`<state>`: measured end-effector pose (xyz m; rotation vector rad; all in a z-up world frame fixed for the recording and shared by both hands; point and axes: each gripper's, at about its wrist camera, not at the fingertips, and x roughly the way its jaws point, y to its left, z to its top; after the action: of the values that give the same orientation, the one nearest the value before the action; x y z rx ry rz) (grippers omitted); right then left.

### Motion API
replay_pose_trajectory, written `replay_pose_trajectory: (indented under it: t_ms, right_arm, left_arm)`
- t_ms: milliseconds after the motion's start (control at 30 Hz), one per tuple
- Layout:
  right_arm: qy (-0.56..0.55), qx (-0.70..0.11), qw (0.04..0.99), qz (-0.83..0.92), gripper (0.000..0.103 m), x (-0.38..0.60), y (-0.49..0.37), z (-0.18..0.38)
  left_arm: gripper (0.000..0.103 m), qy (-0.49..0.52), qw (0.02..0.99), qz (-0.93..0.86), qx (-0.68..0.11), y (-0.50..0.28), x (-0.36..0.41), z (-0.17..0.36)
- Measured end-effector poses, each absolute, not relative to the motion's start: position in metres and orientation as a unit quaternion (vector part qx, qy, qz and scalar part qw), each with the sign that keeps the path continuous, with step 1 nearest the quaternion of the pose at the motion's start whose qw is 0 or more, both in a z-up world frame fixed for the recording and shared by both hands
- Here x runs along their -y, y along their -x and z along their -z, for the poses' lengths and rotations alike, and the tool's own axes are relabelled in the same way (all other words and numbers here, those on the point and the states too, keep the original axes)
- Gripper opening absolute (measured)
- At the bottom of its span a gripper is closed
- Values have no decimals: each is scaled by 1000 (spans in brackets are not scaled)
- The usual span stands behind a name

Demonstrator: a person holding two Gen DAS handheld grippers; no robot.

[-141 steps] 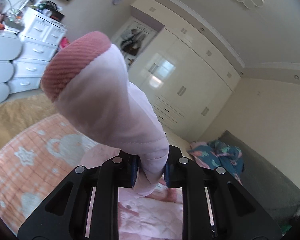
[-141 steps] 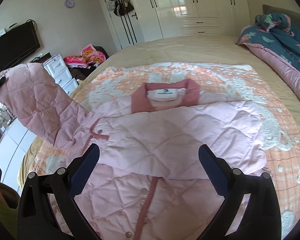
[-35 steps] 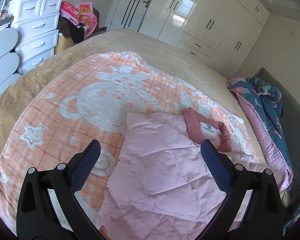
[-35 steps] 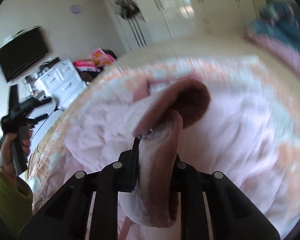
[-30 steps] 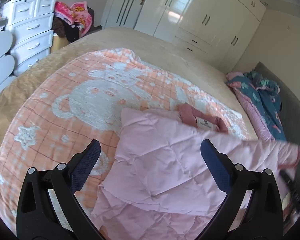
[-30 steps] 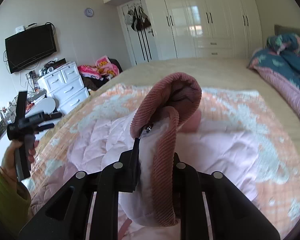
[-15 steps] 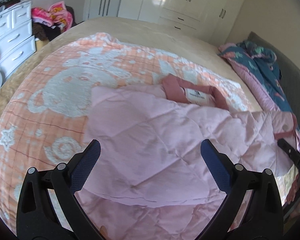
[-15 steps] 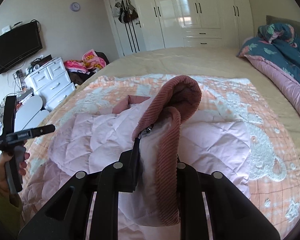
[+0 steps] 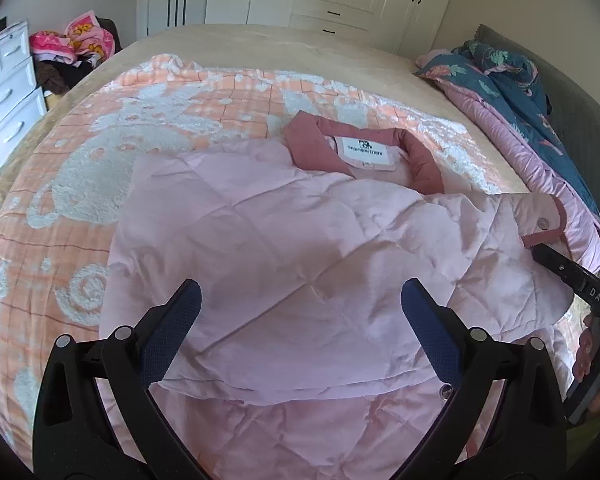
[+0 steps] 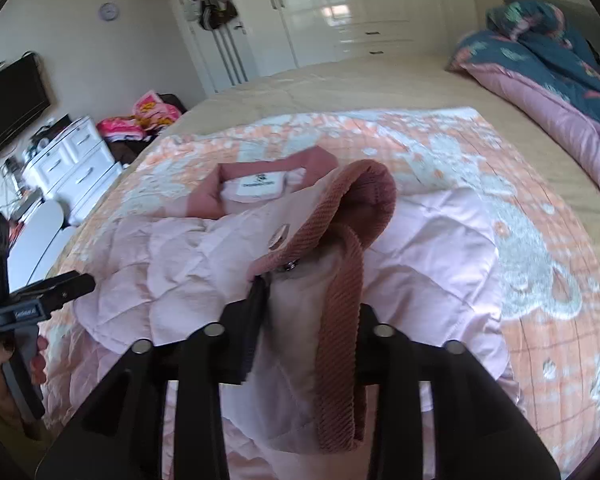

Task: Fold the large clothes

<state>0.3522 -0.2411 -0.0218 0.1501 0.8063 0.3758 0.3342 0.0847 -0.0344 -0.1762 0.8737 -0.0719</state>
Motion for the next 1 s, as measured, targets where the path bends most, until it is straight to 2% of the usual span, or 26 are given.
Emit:
replay_pose_trajectory:
  t_ms: [167,367,633,867,1000]
  right_arm:
    - [-87,-375,911,-147,65,258,-348,17]
    - [-81,-343,921,-165,67,253,-339,0]
    - [-8,-357,906,-226,70,200,-334,3]
    - [41,-444,872,-201,77,169,-351,54]
    - [47,-451,871,-190,81,163,-356,74]
  left_arm:
    - [94,87,899,35,-427,-335,-83,39]
    - [94,81,893,31,-441,-339,-80,52]
    - [94,58,888,19,-456,-343,-75,70]
    - [94,63,887,18,-457,-343,-76,76]
    - [94,54,887,15,-459,-344,-73,76]
